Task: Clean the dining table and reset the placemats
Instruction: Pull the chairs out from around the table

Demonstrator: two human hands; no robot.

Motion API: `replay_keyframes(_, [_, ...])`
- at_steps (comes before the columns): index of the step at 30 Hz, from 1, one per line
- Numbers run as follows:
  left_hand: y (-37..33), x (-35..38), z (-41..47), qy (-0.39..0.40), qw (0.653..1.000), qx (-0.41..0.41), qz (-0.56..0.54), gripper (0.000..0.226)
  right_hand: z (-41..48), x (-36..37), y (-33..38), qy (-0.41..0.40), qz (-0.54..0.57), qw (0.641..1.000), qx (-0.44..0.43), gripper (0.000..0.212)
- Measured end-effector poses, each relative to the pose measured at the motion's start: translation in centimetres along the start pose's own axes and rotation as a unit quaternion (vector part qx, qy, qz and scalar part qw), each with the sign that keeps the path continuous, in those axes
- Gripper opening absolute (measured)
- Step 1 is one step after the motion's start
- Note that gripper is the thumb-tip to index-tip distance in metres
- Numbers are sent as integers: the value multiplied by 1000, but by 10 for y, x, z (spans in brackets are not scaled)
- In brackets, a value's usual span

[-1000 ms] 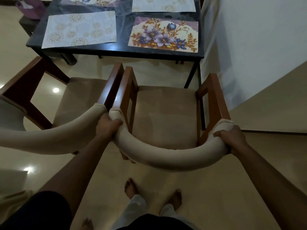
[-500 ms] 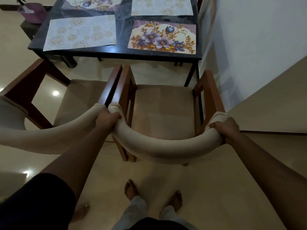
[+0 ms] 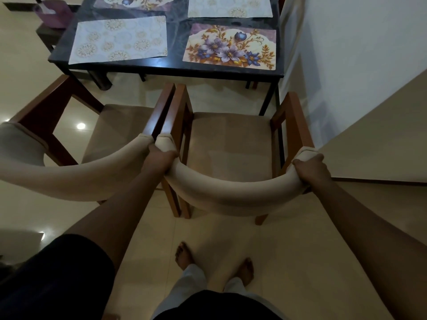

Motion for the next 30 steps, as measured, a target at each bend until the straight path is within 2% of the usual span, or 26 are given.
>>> replay_keyframes(3, [0,7,-22,-16,1000,21,-7,103,-10,11,10,7,-90,992,-84,95])
replay_keyframes(6, [-2,15,-40,-22,997,66,27,103,-32,24,21,5,-194,969,-153,88])
replay_keyframes(10, [-5,31,-72,-23,981,149,125,90,-68,45,43,19,-276,934,-227,78])
replay_keyframes(13, [-7,40,-99,-19,967,201,158,84,-101,65,64,20,-311,903,-296,73])
replay_keyframes(16, [-2,49,-117,22,955,245,165,80,-141,92,83,43,-290,886,-360,69])
replay_keyframes(19, [9,43,-131,92,938,286,171,74,-171,117,99,44,-275,882,-379,64])
replay_keyframes(22, [21,4,-133,144,936,304,100,59,-196,143,119,68,-232,893,-380,59])
replay_keyframes(26, [31,-81,-115,96,957,274,-26,36,-221,175,158,107,-147,905,-384,54])
replay_keyframes(30, [45,-172,-86,22,958,284,-30,34,-264,213,212,127,-62,899,-415,51])
Point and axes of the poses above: each hand's wrist, its own z-axis towards the middle knuckle, its own x-axis out of the palm, y = z × x, the point moved 9 cm from there along z, towards the middle knuckle, and after that the axes turned 5 degrees about -x, right-handed, at the moved point
